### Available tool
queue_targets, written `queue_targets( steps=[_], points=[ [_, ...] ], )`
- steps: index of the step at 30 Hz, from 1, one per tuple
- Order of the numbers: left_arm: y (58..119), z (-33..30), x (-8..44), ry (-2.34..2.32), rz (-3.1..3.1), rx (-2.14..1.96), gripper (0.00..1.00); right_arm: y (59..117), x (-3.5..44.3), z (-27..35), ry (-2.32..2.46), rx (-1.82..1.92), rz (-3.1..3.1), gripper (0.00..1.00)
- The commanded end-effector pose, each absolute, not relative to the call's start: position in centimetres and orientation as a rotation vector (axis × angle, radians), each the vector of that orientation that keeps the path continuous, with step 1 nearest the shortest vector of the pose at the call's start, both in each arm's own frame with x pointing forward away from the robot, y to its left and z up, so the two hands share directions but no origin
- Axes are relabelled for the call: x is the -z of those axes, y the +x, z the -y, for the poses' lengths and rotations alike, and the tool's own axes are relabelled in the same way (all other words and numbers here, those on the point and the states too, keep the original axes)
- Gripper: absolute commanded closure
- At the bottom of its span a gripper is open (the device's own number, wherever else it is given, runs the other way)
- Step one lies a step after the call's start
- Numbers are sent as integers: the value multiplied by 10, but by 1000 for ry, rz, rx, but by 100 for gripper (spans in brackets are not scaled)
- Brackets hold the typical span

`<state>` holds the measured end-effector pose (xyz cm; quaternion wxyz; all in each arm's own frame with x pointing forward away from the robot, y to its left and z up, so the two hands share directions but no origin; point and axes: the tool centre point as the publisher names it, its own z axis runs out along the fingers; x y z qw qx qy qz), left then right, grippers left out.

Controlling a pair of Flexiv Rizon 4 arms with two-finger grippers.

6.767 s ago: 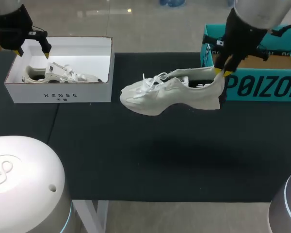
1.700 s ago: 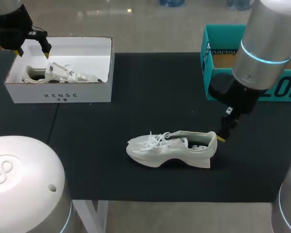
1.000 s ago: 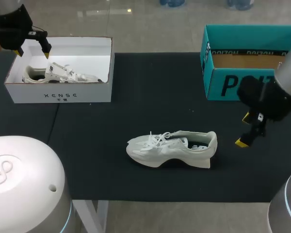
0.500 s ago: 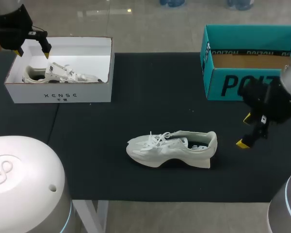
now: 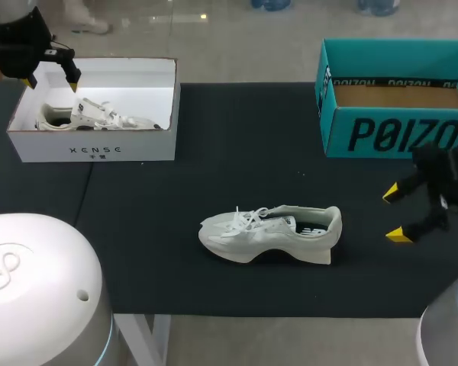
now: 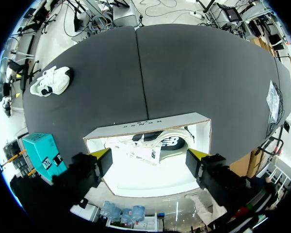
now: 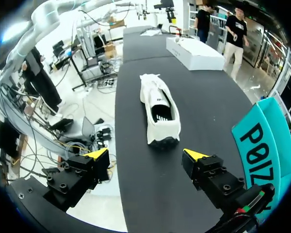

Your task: Take the shoe out of the shoebox, open the shoe tongue, remove and reinsert the insole, then place the shoe into the shoebox

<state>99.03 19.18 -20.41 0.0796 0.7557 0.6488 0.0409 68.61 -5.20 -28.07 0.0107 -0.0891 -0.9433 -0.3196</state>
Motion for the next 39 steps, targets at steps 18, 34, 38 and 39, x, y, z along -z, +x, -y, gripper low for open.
queue_targets(
  steps=[18, 34, 38, 39],
  points=[
    [990, -192, 204, 2263, -1941, -125, 0, 704, 358, 58, -166, 1325, 2796, 0],
    [990, -192, 204, 2263, -1941, -125, 0, 710, 387, 42, -131, 1559, 2859, 0],
    [990, -192, 204, 2263, -1941, -125, 0, 716, 388, 31, -107, 1585, 2858, 0],
    [990, -192, 204, 2263, -1941, -125, 0, 718, 388, 29, -104, 1595, 2852, 0]
  ],
)
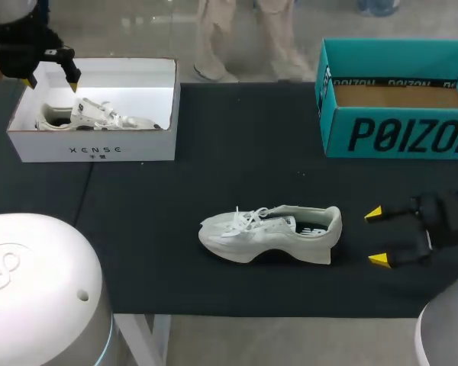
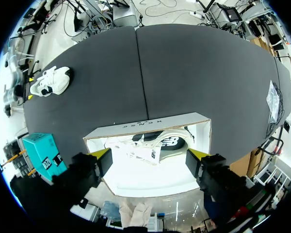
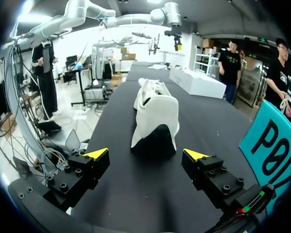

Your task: Take the shoe out of the shoebox, open the shoe tongue, remove and reinsert the insole, then place the shoe into the shoebox

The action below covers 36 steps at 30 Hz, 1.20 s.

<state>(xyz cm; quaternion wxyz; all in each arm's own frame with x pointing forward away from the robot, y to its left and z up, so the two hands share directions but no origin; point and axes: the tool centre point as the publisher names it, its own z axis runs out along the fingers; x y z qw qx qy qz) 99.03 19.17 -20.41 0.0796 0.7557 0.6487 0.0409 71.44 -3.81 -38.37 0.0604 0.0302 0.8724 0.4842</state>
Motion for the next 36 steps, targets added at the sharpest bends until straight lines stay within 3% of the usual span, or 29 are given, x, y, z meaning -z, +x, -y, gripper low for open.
queue_targets(
  steps=[1, 36],
  points=[
    [990, -192, 204, 2263, -1941, -125, 0, 719, 389, 26, 90, -1474, -2627, 0],
    [990, -192, 204, 2263, -1941, -125, 0, 748, 422, -29, 72, -1615, -2625, 0]
  ],
)
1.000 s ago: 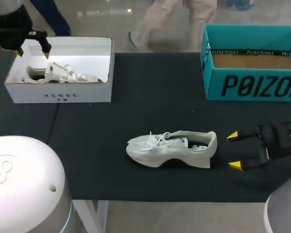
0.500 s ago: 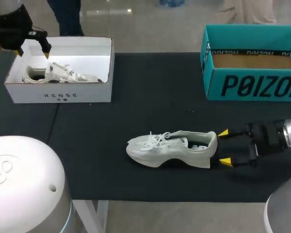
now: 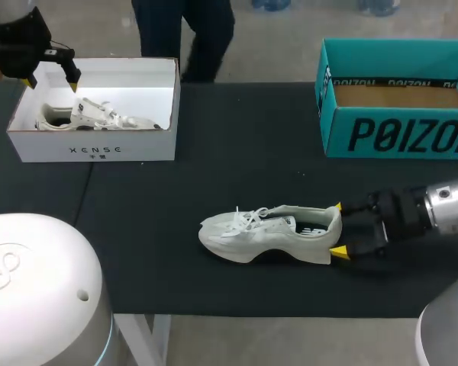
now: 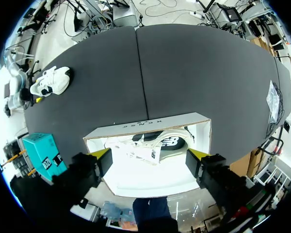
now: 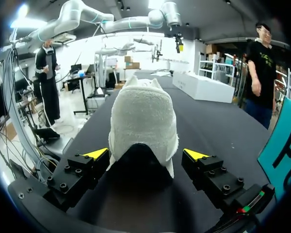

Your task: Take the shoe out of the shoebox, open the shoe tongue, remove and reinsert the insole, then place the shoe into the shoebox

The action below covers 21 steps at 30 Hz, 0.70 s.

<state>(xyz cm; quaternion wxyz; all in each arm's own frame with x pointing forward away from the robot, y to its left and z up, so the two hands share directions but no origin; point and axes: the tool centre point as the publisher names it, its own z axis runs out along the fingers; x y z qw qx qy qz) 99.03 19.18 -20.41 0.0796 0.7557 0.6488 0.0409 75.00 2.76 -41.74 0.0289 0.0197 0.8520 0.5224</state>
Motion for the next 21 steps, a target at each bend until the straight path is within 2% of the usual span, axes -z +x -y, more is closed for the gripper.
queue_targets(
  steps=[1, 21],
  points=[
    [990, -192, 204, 2263, -1941, -125, 0, 747, 423, -29, 79, -1622, -2621, 0],
    [990, -192, 204, 2263, -1941, -125, 0, 745, 430, -42, 74, -1673, -2604, 0]
  ],
)
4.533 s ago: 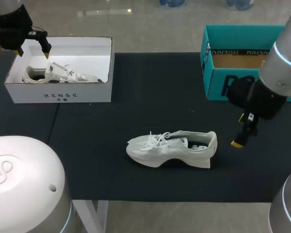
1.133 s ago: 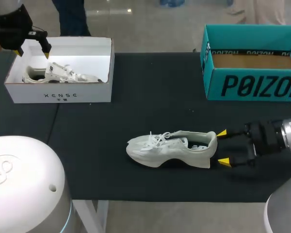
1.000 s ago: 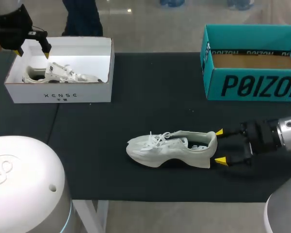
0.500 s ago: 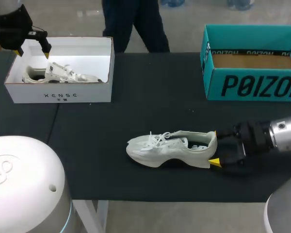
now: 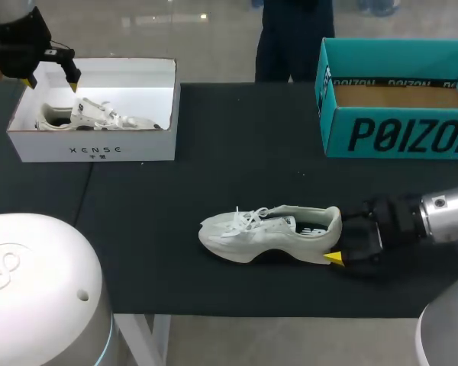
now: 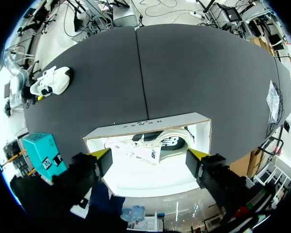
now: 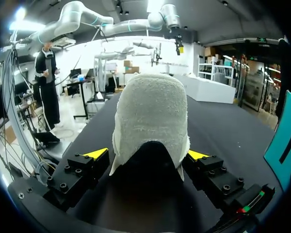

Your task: Take the shoe out of the shoebox, open the shoe tongue, remove and reinsert the insole, then place the shoe into the shoebox

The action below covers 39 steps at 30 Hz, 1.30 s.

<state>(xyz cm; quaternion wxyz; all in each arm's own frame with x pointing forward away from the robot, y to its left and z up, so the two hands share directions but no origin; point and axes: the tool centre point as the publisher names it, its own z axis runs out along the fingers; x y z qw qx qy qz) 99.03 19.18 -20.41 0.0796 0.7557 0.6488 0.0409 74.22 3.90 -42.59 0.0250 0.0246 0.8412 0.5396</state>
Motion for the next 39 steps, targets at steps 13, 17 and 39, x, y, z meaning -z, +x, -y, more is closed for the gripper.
queue_targets(
  steps=[13, 17, 39],
  points=[
    [990, -192, 204, 2263, -1941, -125, 0, 743, 436, -48, 70, -1714, -2590, 97],
    [990, -192, 204, 2263, -1941, -125, 0, 742, 437, -49, 98, -1739, -2591, 100],
    [937, -141, 192, 2321, -1889, -47, 0, 743, 438, -48, 103, -1761, -2588, 100]
  ],
)
